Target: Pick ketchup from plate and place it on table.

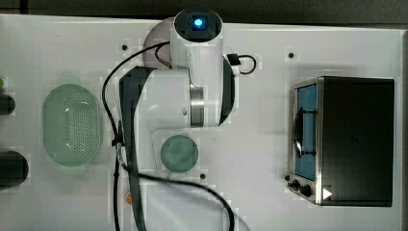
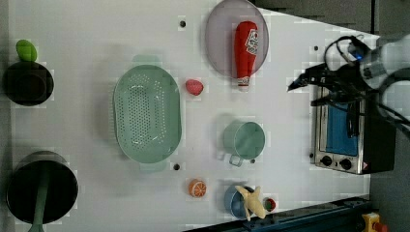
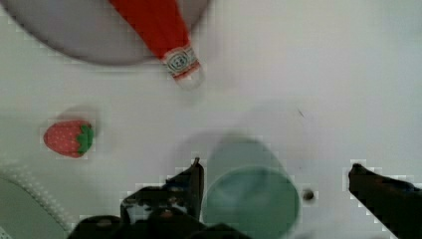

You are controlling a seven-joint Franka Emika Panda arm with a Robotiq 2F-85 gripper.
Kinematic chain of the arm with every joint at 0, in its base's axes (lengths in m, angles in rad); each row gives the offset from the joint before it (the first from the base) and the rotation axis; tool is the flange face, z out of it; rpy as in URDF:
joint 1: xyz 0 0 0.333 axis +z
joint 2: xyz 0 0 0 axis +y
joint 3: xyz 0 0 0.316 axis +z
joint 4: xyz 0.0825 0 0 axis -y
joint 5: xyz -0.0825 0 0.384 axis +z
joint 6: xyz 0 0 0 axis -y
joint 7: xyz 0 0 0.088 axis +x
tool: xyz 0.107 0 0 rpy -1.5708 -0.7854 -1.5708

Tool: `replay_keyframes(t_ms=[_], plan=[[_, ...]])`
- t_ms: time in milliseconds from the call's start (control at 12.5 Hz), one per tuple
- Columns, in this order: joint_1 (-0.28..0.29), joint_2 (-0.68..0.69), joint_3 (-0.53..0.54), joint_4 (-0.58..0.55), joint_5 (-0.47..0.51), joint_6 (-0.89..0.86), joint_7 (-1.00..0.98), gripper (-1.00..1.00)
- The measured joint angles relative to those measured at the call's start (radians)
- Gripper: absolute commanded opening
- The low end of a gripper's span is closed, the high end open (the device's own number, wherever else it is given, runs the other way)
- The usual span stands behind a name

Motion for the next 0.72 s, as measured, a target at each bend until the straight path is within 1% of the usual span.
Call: replay_keyframes(t_ms=[160, 320, 480, 720], plan=[[0.007, 0.059, 0.005, 0.006, 0.010, 0.108, -0.100, 1.00], [0.010, 0.118, 0.015, 0.020, 0.000, 0.184, -0.158, 1.00], [0.017, 0.166, 0.012, 0.021, 0.006, 0.254, -0.186, 1.00], [0.026, 0.250, 0.010, 0.033, -0.017, 0.382, -0.207, 1.00]])
